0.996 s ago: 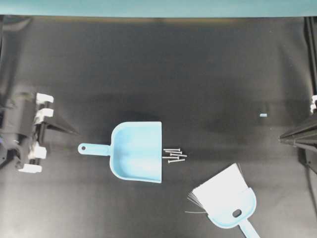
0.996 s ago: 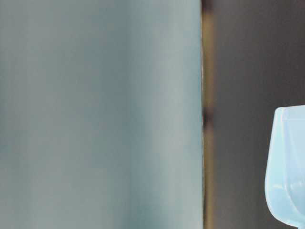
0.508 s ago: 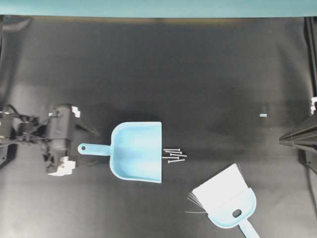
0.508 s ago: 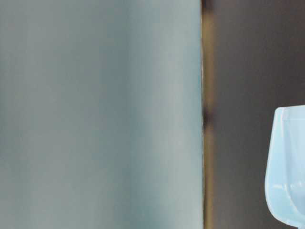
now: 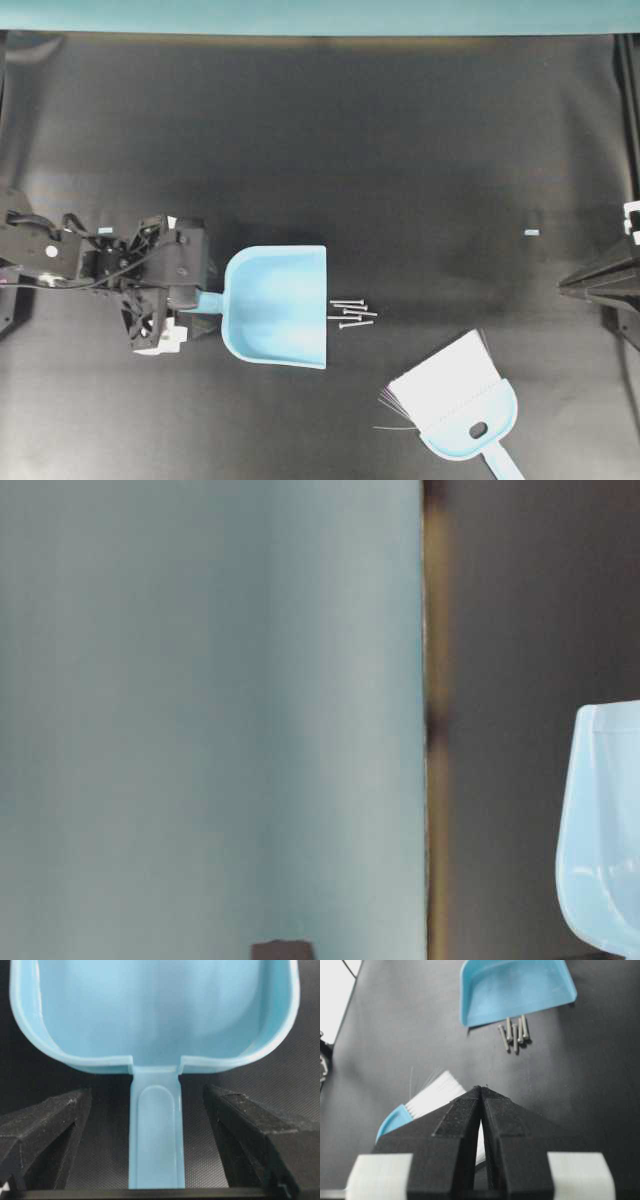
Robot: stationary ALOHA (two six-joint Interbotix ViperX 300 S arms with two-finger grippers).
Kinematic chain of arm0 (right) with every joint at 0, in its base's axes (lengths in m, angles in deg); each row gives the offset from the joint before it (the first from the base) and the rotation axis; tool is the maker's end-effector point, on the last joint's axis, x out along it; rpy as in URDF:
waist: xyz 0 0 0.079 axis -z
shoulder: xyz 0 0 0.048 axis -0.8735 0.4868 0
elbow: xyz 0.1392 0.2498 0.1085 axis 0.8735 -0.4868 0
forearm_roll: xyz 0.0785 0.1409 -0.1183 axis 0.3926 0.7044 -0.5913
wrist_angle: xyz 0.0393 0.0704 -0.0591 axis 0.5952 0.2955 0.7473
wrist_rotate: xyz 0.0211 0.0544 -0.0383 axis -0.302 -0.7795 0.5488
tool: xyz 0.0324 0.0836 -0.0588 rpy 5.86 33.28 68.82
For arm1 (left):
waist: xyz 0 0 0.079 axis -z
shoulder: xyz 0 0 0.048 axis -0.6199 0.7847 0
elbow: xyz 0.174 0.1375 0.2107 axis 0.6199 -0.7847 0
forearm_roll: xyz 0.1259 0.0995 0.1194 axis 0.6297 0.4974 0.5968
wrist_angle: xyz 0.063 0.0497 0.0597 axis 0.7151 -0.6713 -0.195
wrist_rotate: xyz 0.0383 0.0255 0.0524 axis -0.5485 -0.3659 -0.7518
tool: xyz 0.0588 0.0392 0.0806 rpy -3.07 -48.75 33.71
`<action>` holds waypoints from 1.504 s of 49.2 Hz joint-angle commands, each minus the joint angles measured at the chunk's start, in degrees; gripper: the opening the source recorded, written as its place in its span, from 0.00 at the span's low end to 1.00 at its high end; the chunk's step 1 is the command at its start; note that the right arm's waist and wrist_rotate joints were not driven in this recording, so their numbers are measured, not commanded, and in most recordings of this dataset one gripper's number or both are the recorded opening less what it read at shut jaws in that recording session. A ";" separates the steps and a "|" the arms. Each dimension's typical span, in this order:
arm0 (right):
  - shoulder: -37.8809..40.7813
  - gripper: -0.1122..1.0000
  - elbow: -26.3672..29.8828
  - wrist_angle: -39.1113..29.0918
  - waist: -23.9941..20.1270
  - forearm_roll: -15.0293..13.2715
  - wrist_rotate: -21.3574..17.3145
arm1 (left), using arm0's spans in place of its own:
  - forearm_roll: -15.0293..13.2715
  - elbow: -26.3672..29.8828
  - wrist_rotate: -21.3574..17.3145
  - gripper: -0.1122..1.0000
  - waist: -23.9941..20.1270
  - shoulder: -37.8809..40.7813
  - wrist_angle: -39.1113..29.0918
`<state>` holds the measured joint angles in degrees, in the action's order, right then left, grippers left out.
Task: Hold the dustpan with the left arm, while a human hand uses a hand brush to gather screws into the dustpan.
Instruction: 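Close the left gripper on the dustpan handle and hold it, then hold the dustpan steady with the left gripper while screws are brushed in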
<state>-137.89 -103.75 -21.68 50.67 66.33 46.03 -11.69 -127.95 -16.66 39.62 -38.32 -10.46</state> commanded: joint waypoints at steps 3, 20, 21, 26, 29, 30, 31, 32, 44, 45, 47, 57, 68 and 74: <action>0.26 0.10 -0.09 1.05 0.00 -0.09 0.09 | 0.18 1.05 -0.09 0.88 -0.53 1.49 0.79; 0.26 0.10 -0.53 1.32 0.00 -0.26 0.09 | 0.18 1.67 0.35 0.84 -0.88 2.02 1.41; 0.26 0.10 -0.53 1.32 0.00 -0.26 0.00 | 0.18 1.67 0.35 0.83 -0.88 2.11 1.49; 0.26 0.10 -0.53 1.41 0.00 -0.26 0.00 | 0.18 1.93 0.44 0.82 -0.97 2.29 1.58; 0.18 0.10 -0.53 1.32 0.00 -0.26 0.00 | 0.18 2.02 0.53 0.80 -1.05 2.46 1.58; 0.18 0.10 -0.53 1.32 0.00 -0.26 0.09 | 0.18 2.02 0.62 0.80 -1.05 2.46 1.58; 0.18 0.10 -0.53 1.32 0.00 -0.26 0.00 | 0.18 2.02 0.62 0.79 -0.97 2.46 1.58; 0.18 0.10 -0.53 1.32 0.00 -0.26 0.00 | 0.18 2.02 0.62 0.77 -0.79 2.46 1.58; -0.62 0.10 -0.62 1.14 0.00 -0.26 0.00 | 0.18 1.67 0.44 0.37 0.53 2.20 1.58; -0.70 0.10 -0.70 1.14 0.00 -0.35 0.00 | 0.18 1.58 0.44 0.37 0.53 2.20 1.58; -0.88 0.10 -0.70 1.05 0.00 -0.26 0.09 | 0.18 1.49 0.35 0.37 0.70 2.11 1.58; -1.05 0.10 -0.70 1.05 0.00 -0.26 0.09 | 0.18 0.00 0.35 0.37 0.70 -0.35 1.93; -0.97 0.10 -0.70 1.05 0.00 -0.26 0.00 | 0.18 -1.41 0.70 0.37 0.26 -5.36 2.20; -1.05 0.10 -0.70 1.05 0.00 -0.26 0.00 | 0.18 -1.32 0.70 0.37 0.18 -7.29 -0.26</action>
<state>-139.21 -104.71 -20.97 50.67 66.16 46.03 -11.69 -129.71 -15.96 40.06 -43.94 -9.40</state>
